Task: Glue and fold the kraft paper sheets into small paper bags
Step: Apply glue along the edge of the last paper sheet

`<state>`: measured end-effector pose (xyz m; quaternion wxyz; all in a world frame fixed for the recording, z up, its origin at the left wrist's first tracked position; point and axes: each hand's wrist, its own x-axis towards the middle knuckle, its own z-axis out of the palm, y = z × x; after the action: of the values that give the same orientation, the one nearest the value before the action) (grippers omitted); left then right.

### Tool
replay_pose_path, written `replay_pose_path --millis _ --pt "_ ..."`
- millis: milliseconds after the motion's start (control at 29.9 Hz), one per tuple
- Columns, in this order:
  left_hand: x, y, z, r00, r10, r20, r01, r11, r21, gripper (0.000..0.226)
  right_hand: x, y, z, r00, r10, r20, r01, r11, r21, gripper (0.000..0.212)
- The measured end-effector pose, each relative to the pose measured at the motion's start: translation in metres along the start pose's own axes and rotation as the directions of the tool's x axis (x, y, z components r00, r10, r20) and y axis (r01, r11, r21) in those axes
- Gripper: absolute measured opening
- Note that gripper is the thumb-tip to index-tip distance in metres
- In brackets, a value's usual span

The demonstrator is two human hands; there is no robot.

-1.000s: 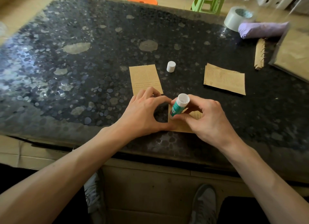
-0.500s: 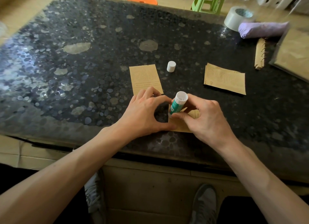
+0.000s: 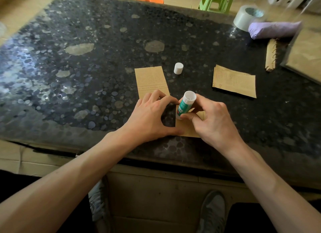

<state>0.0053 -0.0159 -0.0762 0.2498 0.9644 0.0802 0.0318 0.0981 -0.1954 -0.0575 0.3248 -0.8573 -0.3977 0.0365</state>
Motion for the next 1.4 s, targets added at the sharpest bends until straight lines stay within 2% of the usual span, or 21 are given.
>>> replay_pose_path --millis 1169,1270,1403 --pt "0.000 0.003 -0.002 0.999 -0.029 0.019 0.029 1.000 -0.006 0.091 0.020 0.004 0.010 0.992 0.024 -0.127 -0.021 0.999 0.024 0.030" --pt "0.000 0.003 -0.002 0.999 -0.027 0.026 0.027 1.000 -0.003 0.091 0.019 0.006 0.009 0.987 0.042 -0.152 -0.031 0.997 0.070 0.029" --pt "0.000 0.002 -0.002 0.999 -0.018 0.031 0.018 1.000 0.005 0.088 0.016 0.005 -0.002 0.961 0.097 -0.258 -0.036 0.973 0.230 0.030"
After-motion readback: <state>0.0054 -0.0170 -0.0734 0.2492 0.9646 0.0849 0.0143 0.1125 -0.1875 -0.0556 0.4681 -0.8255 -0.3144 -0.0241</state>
